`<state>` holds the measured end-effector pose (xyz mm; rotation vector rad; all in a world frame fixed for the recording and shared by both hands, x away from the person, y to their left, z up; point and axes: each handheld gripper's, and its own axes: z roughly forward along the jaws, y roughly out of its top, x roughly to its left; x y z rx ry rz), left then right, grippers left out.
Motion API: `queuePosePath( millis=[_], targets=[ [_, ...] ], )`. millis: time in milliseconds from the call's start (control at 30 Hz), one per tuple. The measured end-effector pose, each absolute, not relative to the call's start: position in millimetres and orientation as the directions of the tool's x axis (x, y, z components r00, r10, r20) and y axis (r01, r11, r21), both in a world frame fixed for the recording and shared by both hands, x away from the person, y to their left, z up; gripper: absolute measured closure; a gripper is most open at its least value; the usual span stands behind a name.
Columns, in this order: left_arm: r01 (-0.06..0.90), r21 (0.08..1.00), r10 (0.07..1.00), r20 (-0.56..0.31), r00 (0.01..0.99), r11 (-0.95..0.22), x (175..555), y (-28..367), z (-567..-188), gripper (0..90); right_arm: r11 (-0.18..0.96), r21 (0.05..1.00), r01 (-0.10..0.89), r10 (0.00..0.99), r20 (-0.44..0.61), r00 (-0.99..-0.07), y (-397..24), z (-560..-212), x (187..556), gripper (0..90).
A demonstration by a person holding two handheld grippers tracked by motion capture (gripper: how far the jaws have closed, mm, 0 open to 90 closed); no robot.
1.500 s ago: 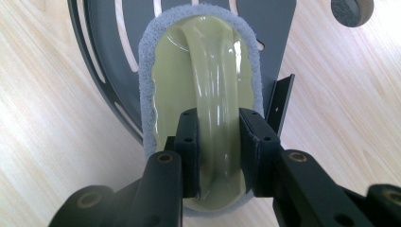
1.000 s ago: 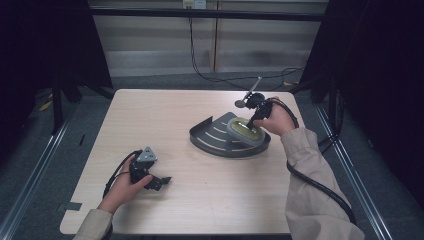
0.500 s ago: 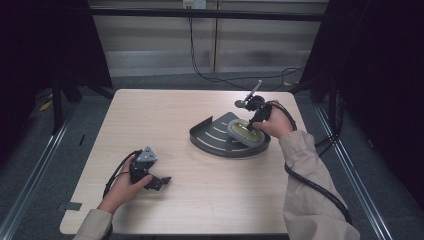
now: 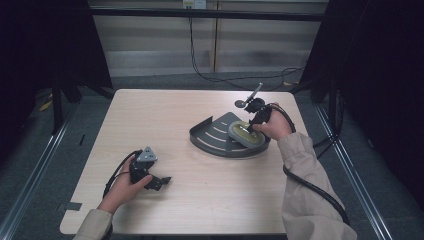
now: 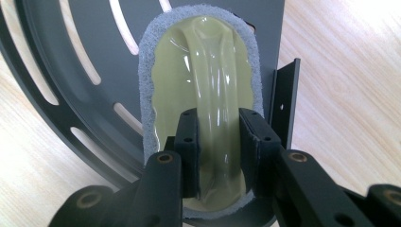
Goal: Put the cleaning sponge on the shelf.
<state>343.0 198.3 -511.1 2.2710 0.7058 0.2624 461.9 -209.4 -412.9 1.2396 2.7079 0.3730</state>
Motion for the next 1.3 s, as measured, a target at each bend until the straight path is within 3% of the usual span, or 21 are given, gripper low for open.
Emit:
queuePosePath(
  millis=[1300],
  targets=[
    [0.416, 0.703, 0.561, -0.028, 0.827, -0.577, 342.7, 198.0, -511.3, 0.0, 0.672, 0.208, 0.711, 0.735, -0.070, -0.674, -212.1, -427.6, 465.2, 70.4]
  ],
)
